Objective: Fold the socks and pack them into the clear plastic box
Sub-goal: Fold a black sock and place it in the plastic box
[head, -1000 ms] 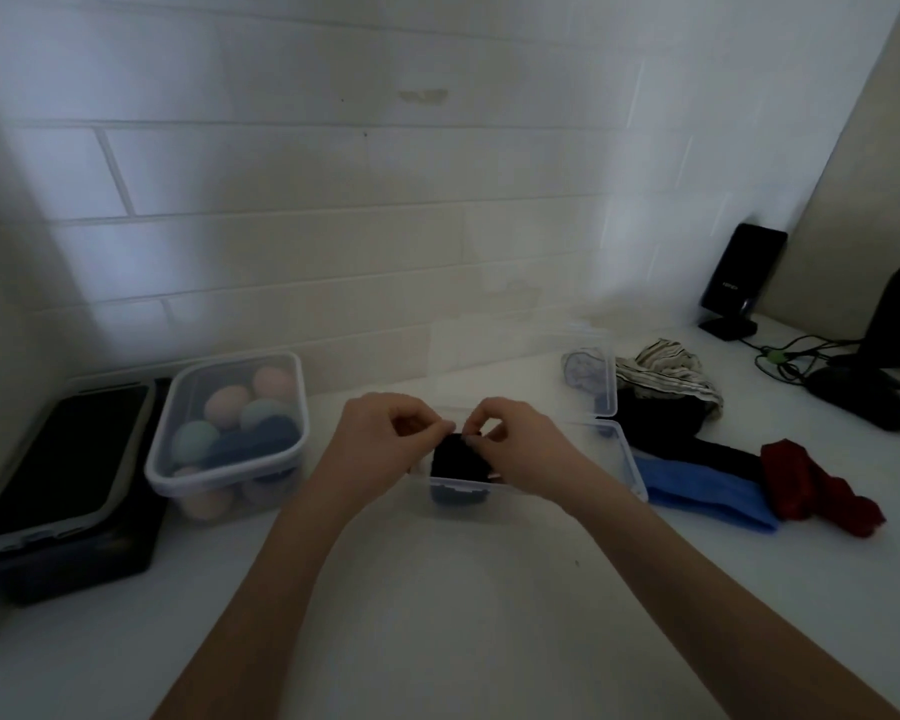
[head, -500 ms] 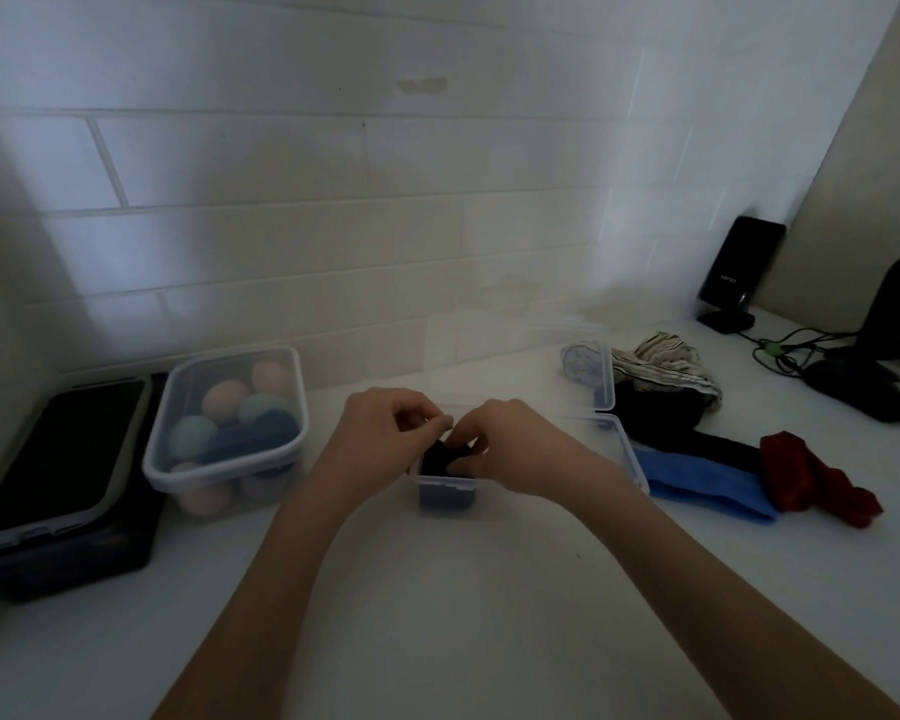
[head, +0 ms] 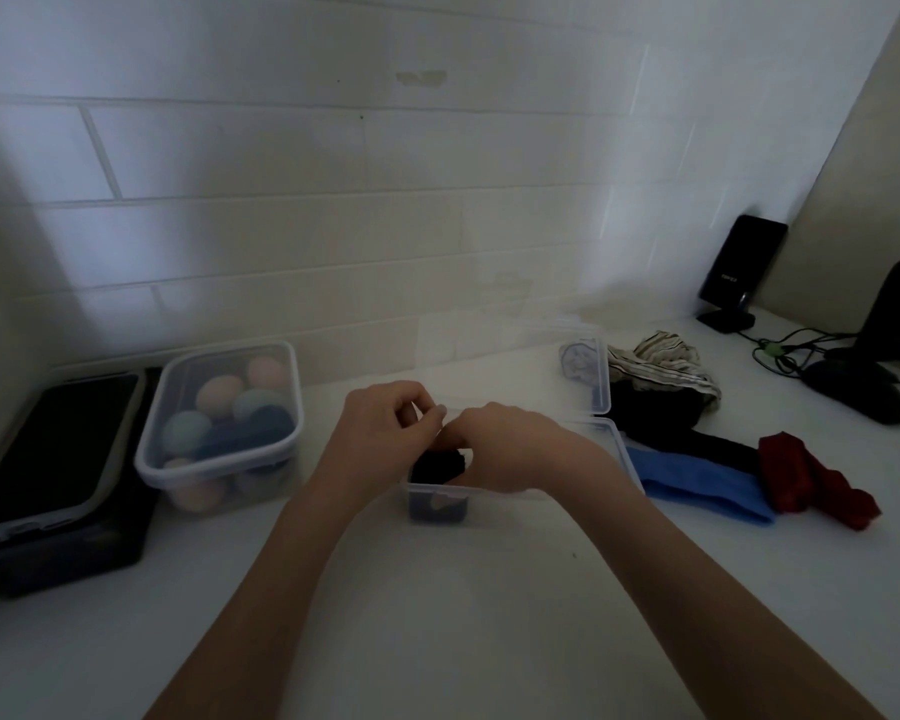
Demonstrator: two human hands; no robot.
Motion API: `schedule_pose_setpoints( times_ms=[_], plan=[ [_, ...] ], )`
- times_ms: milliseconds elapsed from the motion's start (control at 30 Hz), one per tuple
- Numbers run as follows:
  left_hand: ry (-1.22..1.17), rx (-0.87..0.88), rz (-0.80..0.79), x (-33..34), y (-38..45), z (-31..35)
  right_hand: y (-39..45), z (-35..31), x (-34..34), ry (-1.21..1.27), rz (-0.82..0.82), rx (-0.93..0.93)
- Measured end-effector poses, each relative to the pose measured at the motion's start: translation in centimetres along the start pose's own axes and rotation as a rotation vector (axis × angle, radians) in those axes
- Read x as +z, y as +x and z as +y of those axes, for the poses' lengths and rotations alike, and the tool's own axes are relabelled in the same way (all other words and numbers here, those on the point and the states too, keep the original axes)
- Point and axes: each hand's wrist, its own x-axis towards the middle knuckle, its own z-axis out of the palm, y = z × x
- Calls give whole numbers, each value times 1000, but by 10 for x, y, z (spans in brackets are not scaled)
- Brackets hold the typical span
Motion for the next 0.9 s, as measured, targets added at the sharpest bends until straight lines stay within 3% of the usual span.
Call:
schedule_pose_setpoints(
  times_ms=[200,400,500,567,667,767,900],
  plan=[
    [11,18,13,2,-1,0,-1,4,3,40,7,-6],
    [-48,-19,41,2,0,-1,-6,18,2,247,86,-28],
    [-62,-18,51,2,0,-2,-12,25,-2,473,142,-57],
    [-59,-8,53,2,-1,-2,-21,32,-10,551,251,-78],
    [-49,2,53,2,-1,-1,-39,51,-22,623,543,-64],
    [-50,24,48,2,-2,0,-59,79,-24,662,830,55],
    [-86,43,7,0,-3,1,-72,109,-9,587,911,262]
  ],
)
